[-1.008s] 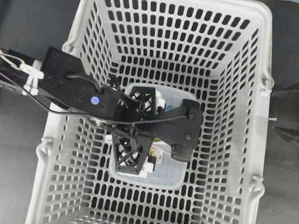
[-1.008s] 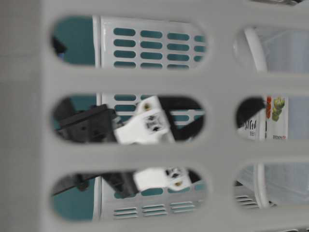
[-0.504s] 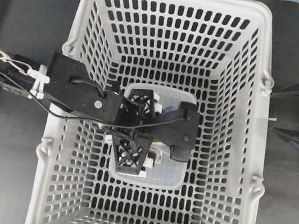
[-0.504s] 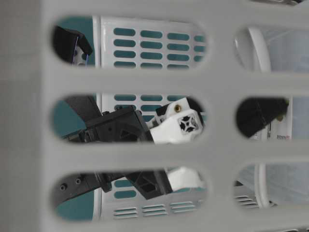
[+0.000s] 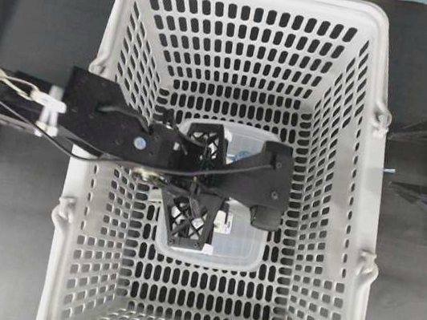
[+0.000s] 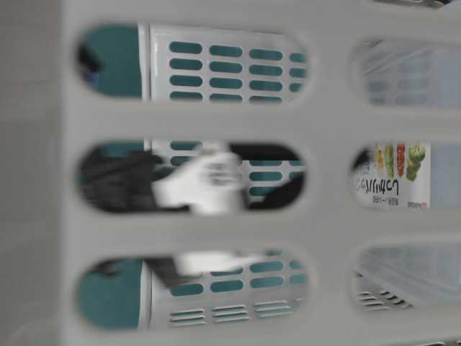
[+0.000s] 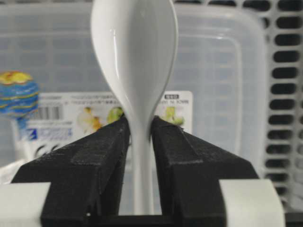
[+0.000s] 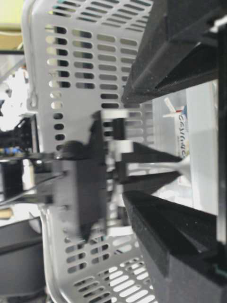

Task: Pick up the chinese spoon from the shopping basket with the left arm.
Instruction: 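Lift the held spoon upward with the left gripper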

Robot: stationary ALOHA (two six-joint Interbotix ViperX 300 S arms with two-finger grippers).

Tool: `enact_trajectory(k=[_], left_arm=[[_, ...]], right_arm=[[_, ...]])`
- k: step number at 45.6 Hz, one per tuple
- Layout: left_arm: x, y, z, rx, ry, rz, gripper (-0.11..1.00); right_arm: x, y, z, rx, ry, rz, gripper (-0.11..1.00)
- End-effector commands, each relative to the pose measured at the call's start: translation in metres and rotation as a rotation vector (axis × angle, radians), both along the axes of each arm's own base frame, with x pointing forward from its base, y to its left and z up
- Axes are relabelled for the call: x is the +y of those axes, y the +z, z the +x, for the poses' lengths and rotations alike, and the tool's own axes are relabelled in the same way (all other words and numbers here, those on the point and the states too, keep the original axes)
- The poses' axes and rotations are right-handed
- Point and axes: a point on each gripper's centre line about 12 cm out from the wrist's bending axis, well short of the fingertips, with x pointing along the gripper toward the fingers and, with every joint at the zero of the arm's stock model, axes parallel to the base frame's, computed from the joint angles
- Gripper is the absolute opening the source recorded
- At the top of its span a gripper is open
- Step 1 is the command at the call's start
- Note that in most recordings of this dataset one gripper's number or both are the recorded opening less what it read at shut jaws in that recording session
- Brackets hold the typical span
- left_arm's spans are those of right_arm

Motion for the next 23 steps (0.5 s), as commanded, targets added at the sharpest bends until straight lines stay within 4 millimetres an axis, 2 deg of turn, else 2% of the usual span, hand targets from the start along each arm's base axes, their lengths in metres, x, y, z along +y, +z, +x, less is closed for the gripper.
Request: enact_trajectory(k=[1,15,19,23], left_arm=[[0.000,0.047,-0.002,-0.055,0.000,-0.002,0.16],[0.002,0.133,-0.014,-0.080,0.011,-0.005,0.17],[0.002,0.145,-0.015,-0.086,0.008,-0.004,0.17],[0.002,0.148,-0.015,-0.082,0.010,-0.003,0.17]], right_arm=[[0.000,0.005,0.001,-0.015,-0.002,0.005,0.71],[0.000,0.006,0.000,-0.021,-0.002,0.005,0.71],[0.000,0.006,0.000,-0.021,-0.002,0.005,0.71],[0.000,0.006,0.000,-0.020,-0.002,0.006,0.71]])
